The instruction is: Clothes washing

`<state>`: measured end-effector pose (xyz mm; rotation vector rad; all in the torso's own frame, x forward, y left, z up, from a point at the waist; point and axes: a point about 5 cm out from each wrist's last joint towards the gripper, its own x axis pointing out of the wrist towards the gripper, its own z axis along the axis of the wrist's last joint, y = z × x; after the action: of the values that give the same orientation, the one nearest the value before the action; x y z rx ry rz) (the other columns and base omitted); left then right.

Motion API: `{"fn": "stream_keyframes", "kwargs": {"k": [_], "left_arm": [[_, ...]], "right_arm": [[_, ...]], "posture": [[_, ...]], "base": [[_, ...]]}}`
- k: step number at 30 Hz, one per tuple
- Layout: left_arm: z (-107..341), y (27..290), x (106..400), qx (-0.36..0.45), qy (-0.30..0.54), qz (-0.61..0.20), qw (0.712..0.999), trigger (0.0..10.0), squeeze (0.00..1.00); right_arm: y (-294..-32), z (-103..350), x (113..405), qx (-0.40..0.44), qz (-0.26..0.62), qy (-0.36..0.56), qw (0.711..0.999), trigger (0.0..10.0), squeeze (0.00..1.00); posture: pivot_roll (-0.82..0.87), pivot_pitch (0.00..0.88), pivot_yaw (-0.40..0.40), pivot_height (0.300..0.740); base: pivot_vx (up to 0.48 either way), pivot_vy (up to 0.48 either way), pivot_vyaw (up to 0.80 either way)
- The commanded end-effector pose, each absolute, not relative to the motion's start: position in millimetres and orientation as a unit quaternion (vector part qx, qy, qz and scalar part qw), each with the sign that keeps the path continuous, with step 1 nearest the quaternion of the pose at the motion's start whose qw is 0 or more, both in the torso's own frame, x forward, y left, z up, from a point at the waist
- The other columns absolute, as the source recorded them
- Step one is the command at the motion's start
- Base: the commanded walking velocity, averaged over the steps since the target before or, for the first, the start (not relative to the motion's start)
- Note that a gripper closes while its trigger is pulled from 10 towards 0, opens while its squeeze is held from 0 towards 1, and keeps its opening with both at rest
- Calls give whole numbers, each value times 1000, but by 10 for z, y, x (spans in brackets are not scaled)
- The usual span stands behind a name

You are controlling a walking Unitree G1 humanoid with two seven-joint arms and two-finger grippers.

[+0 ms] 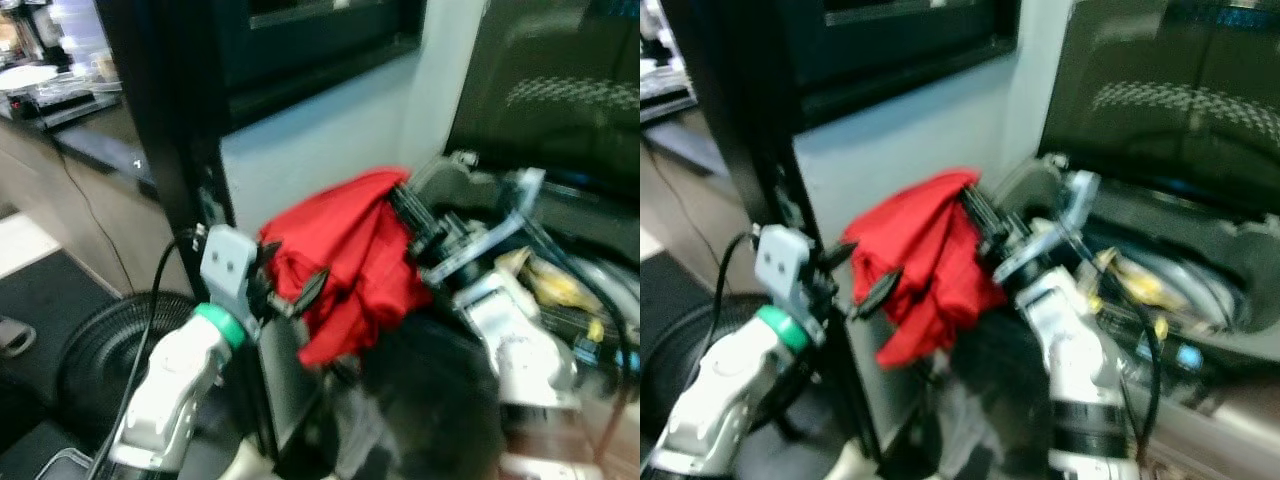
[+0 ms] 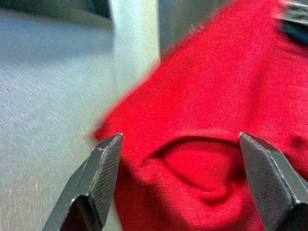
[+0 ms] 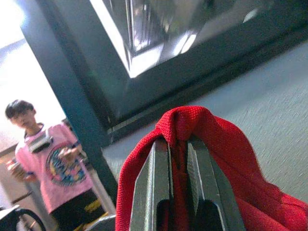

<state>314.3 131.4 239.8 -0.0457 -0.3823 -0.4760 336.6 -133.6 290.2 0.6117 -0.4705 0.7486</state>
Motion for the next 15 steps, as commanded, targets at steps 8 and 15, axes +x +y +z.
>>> {"fn": "stream_keyframes", "kwargs": {"k": [8,15], "left_arm": [[2374,1633,3301,2,-140,-107,984,10000,0],[2459,1987,3352,91,-109,2,990,10000,0]], "right_arm": [[-1329,3188,3351,298,337,-270,851,10000,0],[-1246,3307,3443,170,265,-281,907,10000,0]], "posture": [[88,0,87,740],[87,0,89,740]], "base": [[0,0,-800],[0,0,-800]]}}
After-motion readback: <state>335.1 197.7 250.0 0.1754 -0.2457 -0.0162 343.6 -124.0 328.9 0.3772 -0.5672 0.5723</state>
